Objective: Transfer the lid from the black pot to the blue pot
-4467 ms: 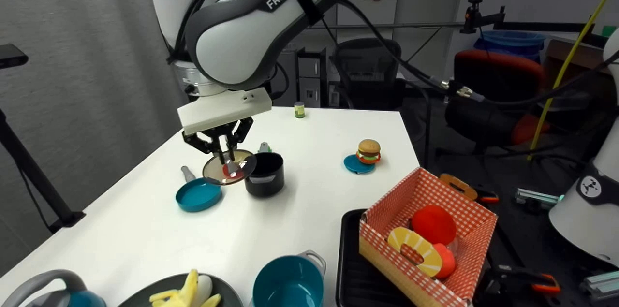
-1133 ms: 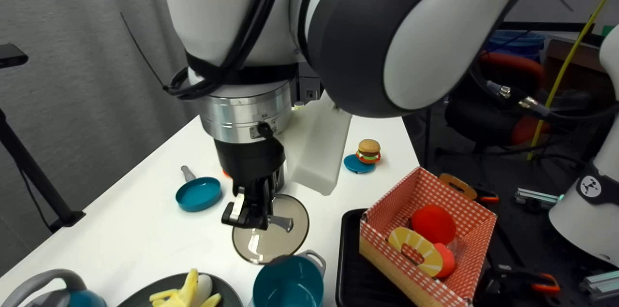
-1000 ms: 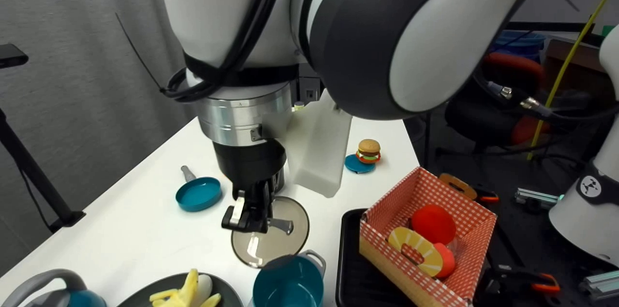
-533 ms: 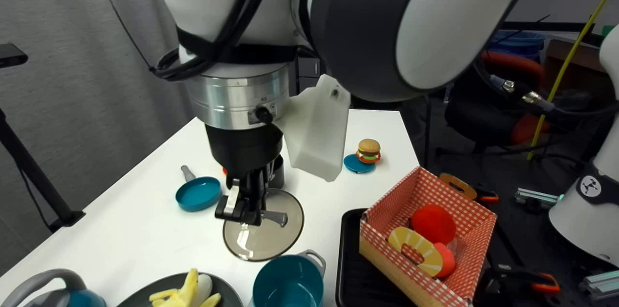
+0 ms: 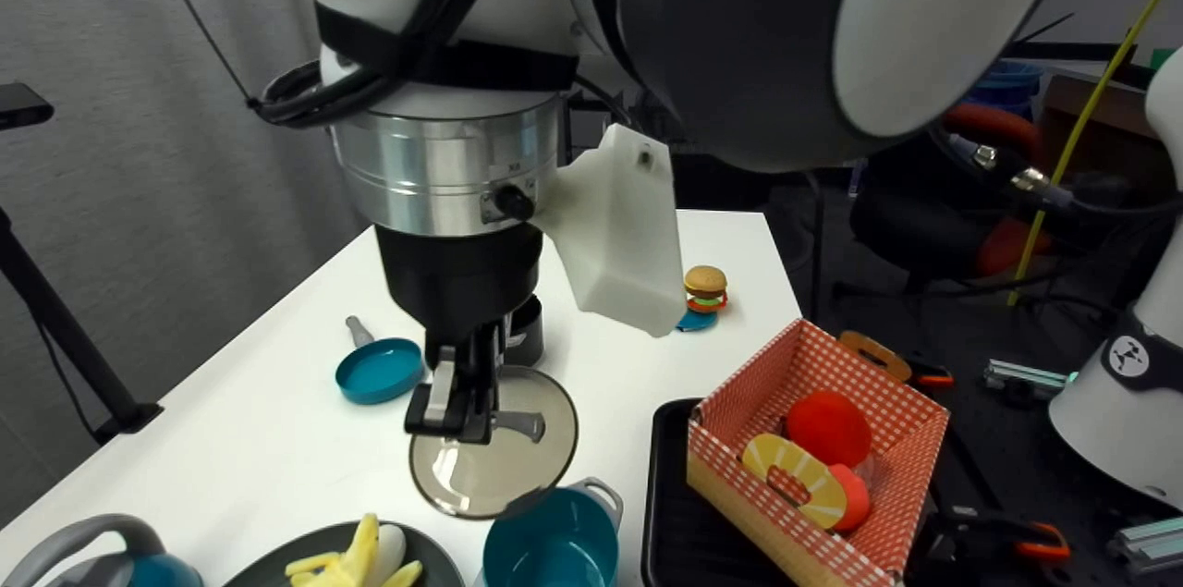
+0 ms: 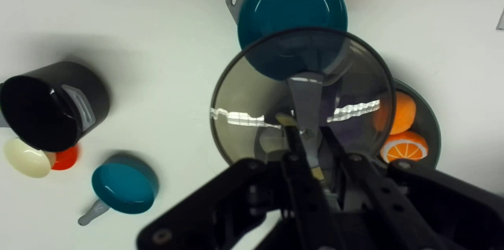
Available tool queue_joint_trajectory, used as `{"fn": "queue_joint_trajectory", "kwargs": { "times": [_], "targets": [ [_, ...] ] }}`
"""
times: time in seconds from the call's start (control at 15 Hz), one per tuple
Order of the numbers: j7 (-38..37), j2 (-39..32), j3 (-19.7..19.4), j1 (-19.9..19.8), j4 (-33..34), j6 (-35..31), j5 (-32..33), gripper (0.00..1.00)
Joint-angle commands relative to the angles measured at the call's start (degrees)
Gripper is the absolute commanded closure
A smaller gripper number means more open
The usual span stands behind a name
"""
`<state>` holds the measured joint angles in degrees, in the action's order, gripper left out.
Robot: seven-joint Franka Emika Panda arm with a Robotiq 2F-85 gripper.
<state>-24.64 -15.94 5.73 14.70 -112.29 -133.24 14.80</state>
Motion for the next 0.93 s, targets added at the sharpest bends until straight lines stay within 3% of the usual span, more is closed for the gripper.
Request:
{"fn": "queue_joint_trajectory", "kwargs": {
  "times": [0.0,0.87],
  "targets": [
    [3.50,-0.72,0.87,-0.13,0.48,-0.45,-1.73,0.96],
    [4.06,-9.57,-2.09,-1.27,4.87,0.20,-3.36,0.96]
  ]
}}
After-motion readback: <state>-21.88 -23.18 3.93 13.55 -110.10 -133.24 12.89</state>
